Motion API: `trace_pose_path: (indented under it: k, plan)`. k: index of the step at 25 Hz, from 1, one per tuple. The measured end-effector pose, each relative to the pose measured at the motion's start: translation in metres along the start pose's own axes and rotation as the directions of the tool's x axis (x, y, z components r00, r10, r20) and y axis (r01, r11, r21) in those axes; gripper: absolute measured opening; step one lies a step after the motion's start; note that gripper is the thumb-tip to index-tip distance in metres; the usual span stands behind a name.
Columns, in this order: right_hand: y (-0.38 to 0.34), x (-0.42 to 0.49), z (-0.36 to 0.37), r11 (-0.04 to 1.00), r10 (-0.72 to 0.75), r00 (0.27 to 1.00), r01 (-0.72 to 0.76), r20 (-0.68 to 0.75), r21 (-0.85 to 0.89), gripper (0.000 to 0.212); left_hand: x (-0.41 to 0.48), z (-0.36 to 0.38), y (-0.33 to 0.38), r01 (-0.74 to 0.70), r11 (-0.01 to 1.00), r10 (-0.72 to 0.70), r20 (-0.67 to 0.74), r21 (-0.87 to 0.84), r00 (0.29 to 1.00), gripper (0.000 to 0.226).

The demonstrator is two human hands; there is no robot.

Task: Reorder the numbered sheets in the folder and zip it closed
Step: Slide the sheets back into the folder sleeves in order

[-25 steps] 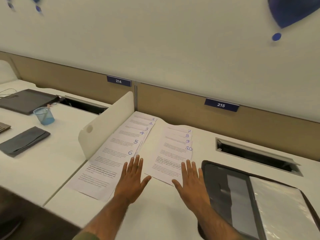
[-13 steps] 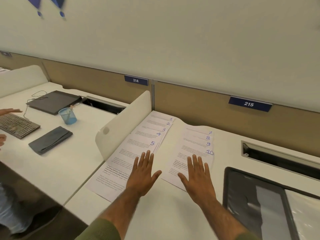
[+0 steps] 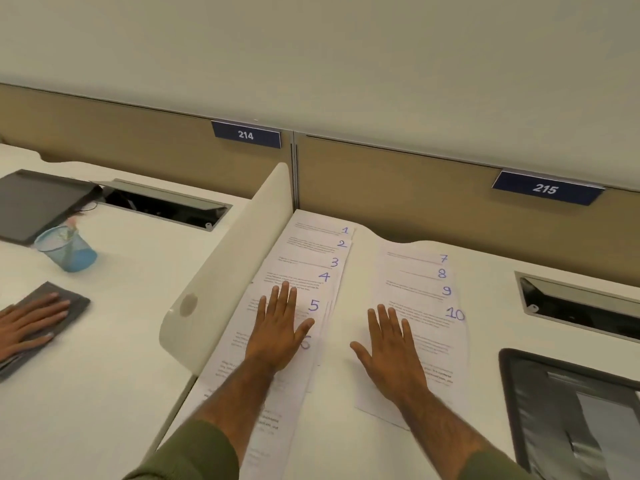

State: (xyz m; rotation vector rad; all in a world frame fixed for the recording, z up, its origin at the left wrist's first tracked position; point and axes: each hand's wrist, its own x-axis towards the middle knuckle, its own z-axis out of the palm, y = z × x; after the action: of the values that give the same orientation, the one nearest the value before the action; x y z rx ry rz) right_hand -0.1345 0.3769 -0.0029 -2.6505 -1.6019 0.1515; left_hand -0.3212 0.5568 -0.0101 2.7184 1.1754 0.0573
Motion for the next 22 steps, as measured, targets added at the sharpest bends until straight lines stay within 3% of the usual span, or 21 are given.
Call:
trace_pose_path:
  k: [7,12,17,22]
  plan:
    - [-0.019,0.11,0.006,0.998,0.063,0.998,-0.062,0.029,-0.029,0.112,0.091,0.002,-0.033,-0.036,0.998,0.039,0.062,-0.058,0.997,0.098]
    - [-0.026,0.189,0.002,0.994,0.109,0.991,-0.109,0.083,-0.002,0.083,0.111,0.013,-0.034,-0.047,0.994,0.058,0.106,-0.096,0.993,0.102]
    - [-0.021,0.255,0.0,0.991,0.13,0.986,-0.129,0.102,-0.025,0.07,0.118,0.027,-0.042,-0.071,0.994,0.081,0.126,-0.087,0.989,0.096]
    - [-0.019,0.305,-0.003,0.986,0.162,0.981,-0.165,0.104,0.023,0.065,0.119,0.036,-0.046,-0.089,0.992,0.094,0.047,-0.092,0.994,0.086]
